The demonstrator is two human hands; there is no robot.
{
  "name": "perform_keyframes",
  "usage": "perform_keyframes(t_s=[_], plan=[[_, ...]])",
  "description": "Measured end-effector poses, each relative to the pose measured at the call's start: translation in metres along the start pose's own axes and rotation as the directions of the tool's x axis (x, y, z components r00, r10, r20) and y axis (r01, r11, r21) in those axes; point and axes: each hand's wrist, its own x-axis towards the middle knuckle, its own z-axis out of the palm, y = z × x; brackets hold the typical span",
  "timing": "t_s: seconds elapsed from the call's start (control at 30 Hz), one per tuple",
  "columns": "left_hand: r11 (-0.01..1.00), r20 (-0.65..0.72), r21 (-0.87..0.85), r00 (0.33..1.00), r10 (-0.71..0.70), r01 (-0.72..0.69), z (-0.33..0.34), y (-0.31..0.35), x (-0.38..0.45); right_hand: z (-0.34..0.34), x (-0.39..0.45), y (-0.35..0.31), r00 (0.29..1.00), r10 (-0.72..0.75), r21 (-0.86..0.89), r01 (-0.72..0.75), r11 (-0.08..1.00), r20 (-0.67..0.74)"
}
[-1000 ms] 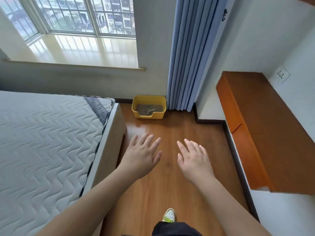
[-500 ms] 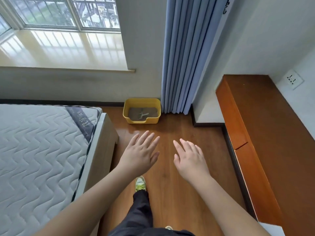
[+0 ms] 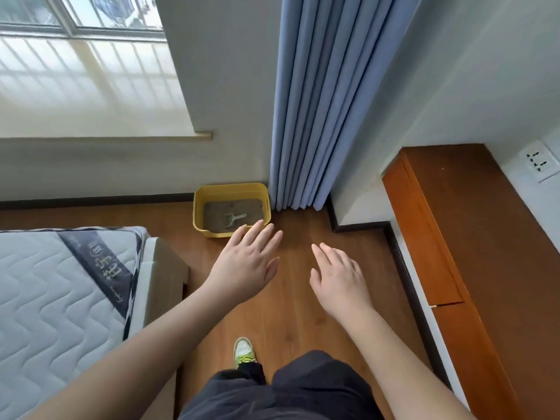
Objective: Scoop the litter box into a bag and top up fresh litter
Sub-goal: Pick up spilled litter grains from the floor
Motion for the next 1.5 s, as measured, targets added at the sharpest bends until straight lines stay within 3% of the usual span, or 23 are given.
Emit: perform_keyframes(t_s=[0.23, 0.47, 0.73, 0.93, 1.17, 1.5], plan=[[0.996, -0.01, -0.084, 1.0, -0.023, 0.022, 0.012, -0.023, 0.075, 0.007, 0.07, 0.03, 0.999, 0.02, 0.038, -0.021, 0.999, 0.027], [0.999, 0.048, 0.036, 0.998, -0.036, 0.035, 0.037, -0.033, 0.171, 0.024, 0.18, 0.067, 0.999, 0.032, 0.004, -0.032, 0.999, 0.038], [0.991, 0.069, 0.012, 0.988, -0.135, 0.135, 0.095, -0.056, 0.273, 0.056, 0.304, 0.125, 0.996, -0.01, -0.033, 0.013, 0.999, 0.092], [0.983, -0.052, -0.024, 0.981, -0.184, 0.183, 0.178, -0.087, 0.315, 0.144, 0.371, 0.145, 0.985, -0.113, -0.004, 0.115, 0.993, 0.131], [0.976, 0.062, -0.151, 0.987, -0.146, 0.154, 0.318, -0.099, 0.356, 0.265, 0.423, 0.165, 0.999, -0.039, 0.077, 0.04, 0.996, -0.008], [0.972, 0.051, -0.207, 0.993, -0.102, 0.111, 0.534, -0.103, 0.393, 0.443, 0.486, 0.205, 0.998, -0.054, 0.035, 0.055, 0.998, -0.041]])
